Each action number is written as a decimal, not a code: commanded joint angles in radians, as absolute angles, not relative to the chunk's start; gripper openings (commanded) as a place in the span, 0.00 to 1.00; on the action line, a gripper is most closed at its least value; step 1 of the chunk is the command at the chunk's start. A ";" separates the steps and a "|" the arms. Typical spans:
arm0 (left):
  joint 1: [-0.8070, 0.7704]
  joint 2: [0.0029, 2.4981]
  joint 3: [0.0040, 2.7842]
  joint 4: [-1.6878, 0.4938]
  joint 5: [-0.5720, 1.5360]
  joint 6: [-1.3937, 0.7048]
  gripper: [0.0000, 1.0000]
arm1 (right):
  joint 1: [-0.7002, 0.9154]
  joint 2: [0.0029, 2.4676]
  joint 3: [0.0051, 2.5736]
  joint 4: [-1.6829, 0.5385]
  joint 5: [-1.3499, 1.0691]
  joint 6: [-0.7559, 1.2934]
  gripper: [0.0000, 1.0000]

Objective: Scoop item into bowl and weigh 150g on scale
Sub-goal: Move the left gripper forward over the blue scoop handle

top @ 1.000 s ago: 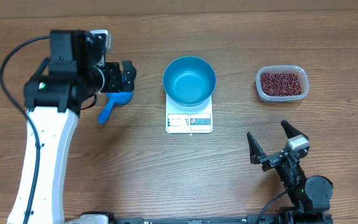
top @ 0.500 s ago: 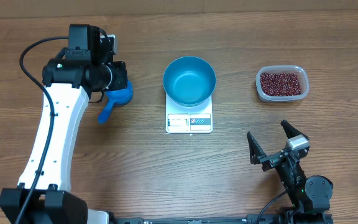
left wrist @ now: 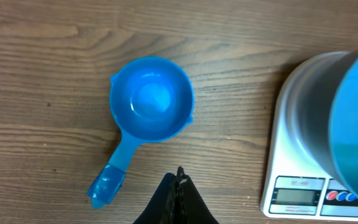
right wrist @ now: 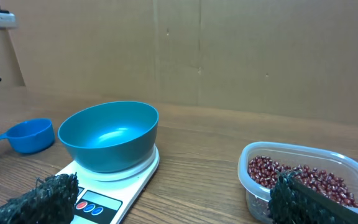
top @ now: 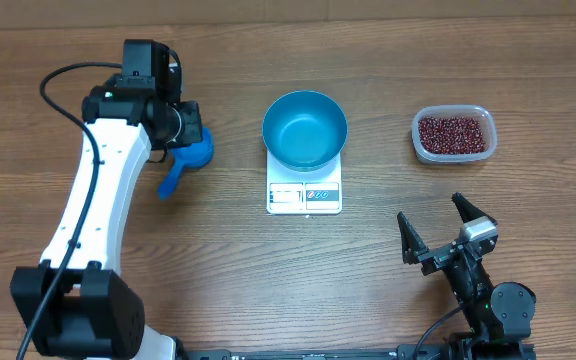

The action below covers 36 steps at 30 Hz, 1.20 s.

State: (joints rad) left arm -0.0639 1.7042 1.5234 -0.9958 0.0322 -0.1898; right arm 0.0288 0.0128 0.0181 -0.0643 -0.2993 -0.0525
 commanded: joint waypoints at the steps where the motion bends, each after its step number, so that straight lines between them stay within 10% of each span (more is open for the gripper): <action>1: -0.059 1.728 1.547 -1.006 0.019 -0.230 0.04 | 0.037 0.003 0.008 -0.059 -0.290 -0.054 1.00; 22: -0.059 1.734 1.532 -1.052 -0.050 -0.271 0.10 | 0.037 0.003 0.008 -0.059 -0.290 -0.054 1.00; 36: -0.060 1.734 1.532 -1.114 -0.033 -0.270 0.42 | 0.037 0.003 0.008 -0.059 -0.290 -0.054 1.00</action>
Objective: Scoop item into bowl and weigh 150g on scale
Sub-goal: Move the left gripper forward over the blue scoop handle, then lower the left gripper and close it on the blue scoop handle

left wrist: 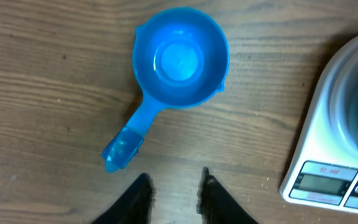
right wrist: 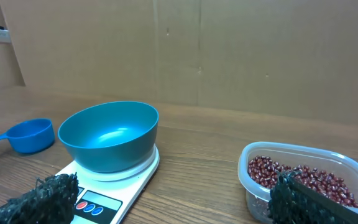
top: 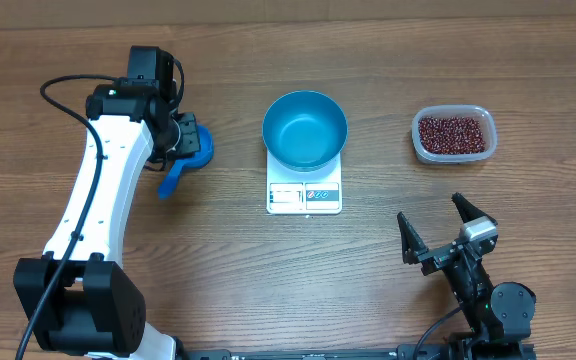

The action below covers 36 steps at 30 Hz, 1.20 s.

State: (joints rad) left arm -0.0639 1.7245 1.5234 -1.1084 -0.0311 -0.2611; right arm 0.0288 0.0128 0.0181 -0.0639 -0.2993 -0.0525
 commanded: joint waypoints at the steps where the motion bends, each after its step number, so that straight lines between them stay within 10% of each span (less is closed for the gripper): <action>1: -0.060 1.734 1.532 -1.114 -0.033 -0.270 0.43 | 0.037 0.003 0.008 -0.059 -0.290 -0.054 1.00; 13: -0.060 1.734 1.442 -1.124 -0.033 -0.268 0.98 | 0.037 0.003 0.008 -0.059 -0.290 -0.054 1.00; 30: -0.060 1.734 1.327 -1.044 0.071 -0.131 1.00 | 0.037 0.003 0.008 -0.059 -0.290 -0.054 1.00; 32: -0.060 1.734 1.327 -1.037 0.072 -0.130 0.74 | 0.037 0.003 0.008 -0.059 -0.290 -0.054 1.00; 33: -0.060 1.734 1.327 -1.036 0.071 -0.130 0.16 | 0.037 0.003 0.008 -0.059 -0.290 -0.054 1.00; 36: -0.059 1.734 1.327 -1.029 0.063 -0.130 0.04 | 0.037 0.003 0.008 -0.059 -0.290 -0.054 1.00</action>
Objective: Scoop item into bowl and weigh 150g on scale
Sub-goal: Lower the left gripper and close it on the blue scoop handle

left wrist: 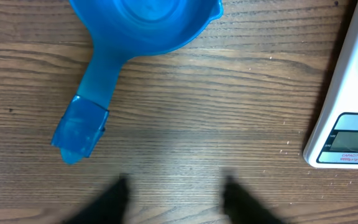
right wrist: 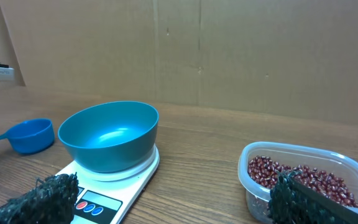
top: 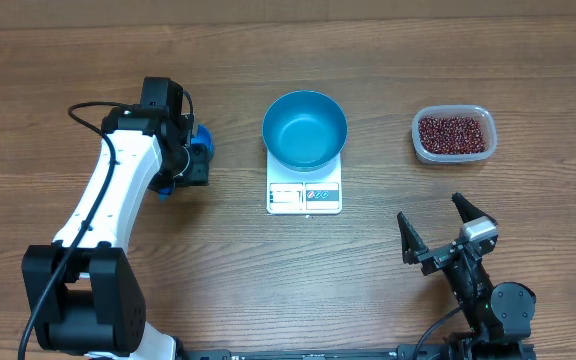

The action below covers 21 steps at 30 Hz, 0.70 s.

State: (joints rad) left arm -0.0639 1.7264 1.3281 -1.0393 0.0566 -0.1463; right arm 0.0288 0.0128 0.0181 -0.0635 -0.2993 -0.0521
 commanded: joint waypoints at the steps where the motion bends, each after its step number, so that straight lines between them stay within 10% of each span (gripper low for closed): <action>1: -0.059 1.734 1.327 -1.019 0.046 -0.130 0.04 | 0.037 0.003 0.008 -0.059 -0.290 -0.054 1.00; 10: -0.056 1.734 1.291 -0.896 -0.054 -0.076 0.25 | 0.037 0.003 0.008 -0.059 -0.289 -0.054 1.00; 15: -0.038 1.740 1.291 -0.827 -0.084 -0.009 0.58 | 0.037 0.003 0.008 -0.059 -0.290 -0.054 1.00; 21: -0.032 1.812 1.291 -0.841 -0.044 0.084 0.66 | 0.037 0.003 0.008 -0.059 -0.289 -0.054 1.00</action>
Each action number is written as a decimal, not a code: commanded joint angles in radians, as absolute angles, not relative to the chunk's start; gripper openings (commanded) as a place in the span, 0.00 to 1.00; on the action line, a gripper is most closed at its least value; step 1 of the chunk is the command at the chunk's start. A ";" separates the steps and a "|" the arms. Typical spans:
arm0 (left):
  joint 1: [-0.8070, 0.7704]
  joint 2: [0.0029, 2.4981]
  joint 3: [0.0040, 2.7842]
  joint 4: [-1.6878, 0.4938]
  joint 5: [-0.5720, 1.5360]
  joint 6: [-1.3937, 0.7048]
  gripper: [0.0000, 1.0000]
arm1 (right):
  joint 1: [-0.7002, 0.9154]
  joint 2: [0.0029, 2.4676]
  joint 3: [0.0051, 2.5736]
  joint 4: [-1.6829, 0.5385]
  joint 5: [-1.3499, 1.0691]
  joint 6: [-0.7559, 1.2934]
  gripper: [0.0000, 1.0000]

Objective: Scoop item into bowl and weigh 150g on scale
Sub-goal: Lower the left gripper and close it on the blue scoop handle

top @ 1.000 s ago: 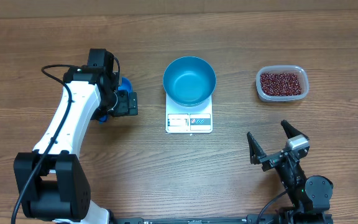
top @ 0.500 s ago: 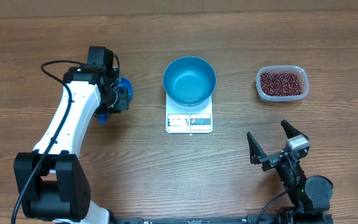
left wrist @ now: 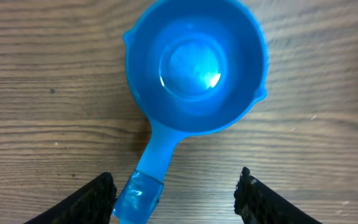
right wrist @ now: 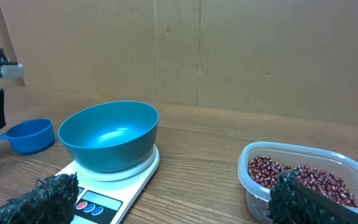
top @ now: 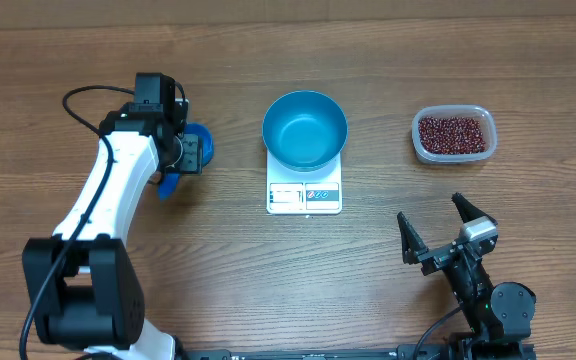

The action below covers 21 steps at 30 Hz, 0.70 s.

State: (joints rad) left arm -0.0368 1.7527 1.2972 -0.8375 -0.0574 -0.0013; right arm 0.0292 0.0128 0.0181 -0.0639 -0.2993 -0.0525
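A blue scoop (left wrist: pixel 194 68) lies on the table left of the scale, its handle (left wrist: pixel 146 186) pointing toward the near left. My left gripper (left wrist: pixel 176 198) is open wide just above it, with the handle end between the fingers and close to the left finger (left wrist: pixel 95 198). Overhead, the left gripper (top: pixel 185 155) covers most of the scoop (top: pixel 200 138). An empty teal bowl (top: pixel 305 128) stands on the white scale (top: pixel 304 195). My right gripper (top: pixel 435 228) is open at the near right, holding nothing.
A clear plastic tub of red beans (top: pixel 453 133) sits at the far right, right of the bowl; the right wrist view shows this tub (right wrist: pixel 303 177) close ahead. A black cable loops off the left arm (top: pixel 98 230). A cardboard wall stands behind the table.
My left gripper has shifted a little toward the far edge. The whole scoop cup now shows in the wrist view, and the handle end lies between wider-spread fingers. The right arm has not moved.
My left gripper was shut above the scoop. Then its fingers stood slightly apart over the handle side. Then it was lower and wider open near the handle, and now it is wide open astride the handle end. Scoop, bowl and beans have stayed put.
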 commanded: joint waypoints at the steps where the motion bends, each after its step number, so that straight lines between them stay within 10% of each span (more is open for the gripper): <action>1: -0.032 1.832 1.291 -0.840 -0.043 0.086 0.66 | 0.037 0.003 0.008 -0.059 -0.290 -0.054 1.00; 21: -0.034 1.894 1.307 -0.852 0.026 0.062 0.51 | 0.037 0.003 0.008 -0.059 -0.290 -0.054 1.00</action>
